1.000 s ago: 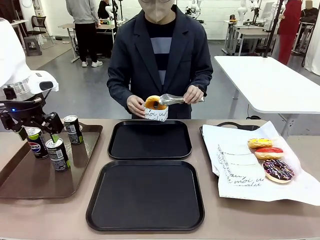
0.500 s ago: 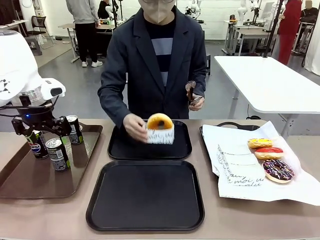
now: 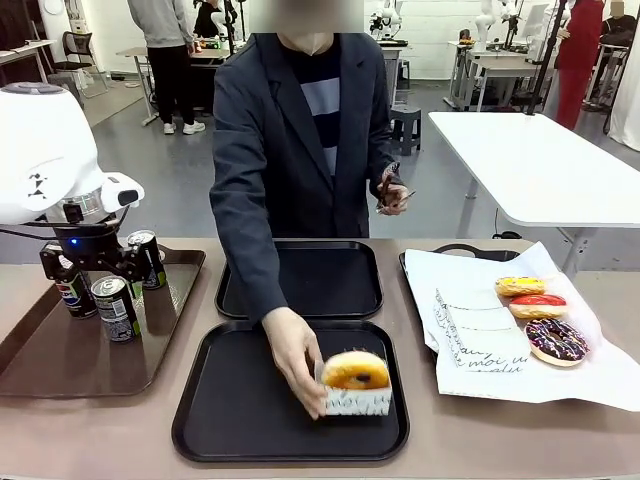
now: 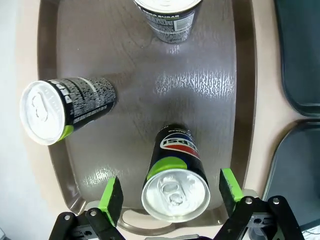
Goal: Set up donuts and drinks on trays.
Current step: Pick up one Pepsi coke and place it on the Flat Tray.
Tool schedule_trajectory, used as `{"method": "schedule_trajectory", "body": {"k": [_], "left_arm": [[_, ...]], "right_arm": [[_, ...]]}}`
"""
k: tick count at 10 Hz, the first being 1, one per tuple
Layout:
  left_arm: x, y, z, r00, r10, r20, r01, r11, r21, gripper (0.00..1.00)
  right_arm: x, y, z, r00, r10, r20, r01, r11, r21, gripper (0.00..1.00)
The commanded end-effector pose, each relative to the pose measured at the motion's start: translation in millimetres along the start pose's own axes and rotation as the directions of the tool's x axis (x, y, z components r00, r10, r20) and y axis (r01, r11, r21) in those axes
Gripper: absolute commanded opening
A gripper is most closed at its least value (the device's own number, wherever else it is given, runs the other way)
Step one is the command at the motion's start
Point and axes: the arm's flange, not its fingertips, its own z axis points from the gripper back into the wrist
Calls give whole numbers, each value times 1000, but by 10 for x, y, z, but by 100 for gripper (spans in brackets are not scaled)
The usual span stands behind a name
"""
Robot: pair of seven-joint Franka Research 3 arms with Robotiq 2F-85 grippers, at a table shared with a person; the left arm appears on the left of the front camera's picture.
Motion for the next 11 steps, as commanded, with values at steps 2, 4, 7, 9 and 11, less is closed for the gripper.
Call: {"method": "schedule_trajectory", "body": {"k": [2, 4, 7, 9, 11], "left_arm": [[91, -20, -102, 999, 33, -4, -33, 999, 11, 100], [140, 2, -146, 1000, 31, -3, -31, 1000, -6, 100], [181, 36, -213, 1000, 31, 5, -31, 999, -25, 89], [181, 49, -215, 999, 30, 12, -30, 999, -38, 72], [182, 55, -200, 1000, 25, 12, -24, 999, -41, 55]], "right_arm": [[26, -13, -2, 1000, 13, 18, -14, 999, 30, 100], [26, -13, -2, 1000, 13, 18, -14, 999, 30, 100], [26, -13, -2, 1000, 13, 18, -14, 999, 30, 100], [26, -13, -2, 1000, 13, 18, -14, 999, 30, 100], [26, -13, -2, 1000, 13, 18, -14, 999, 30, 100]]}}
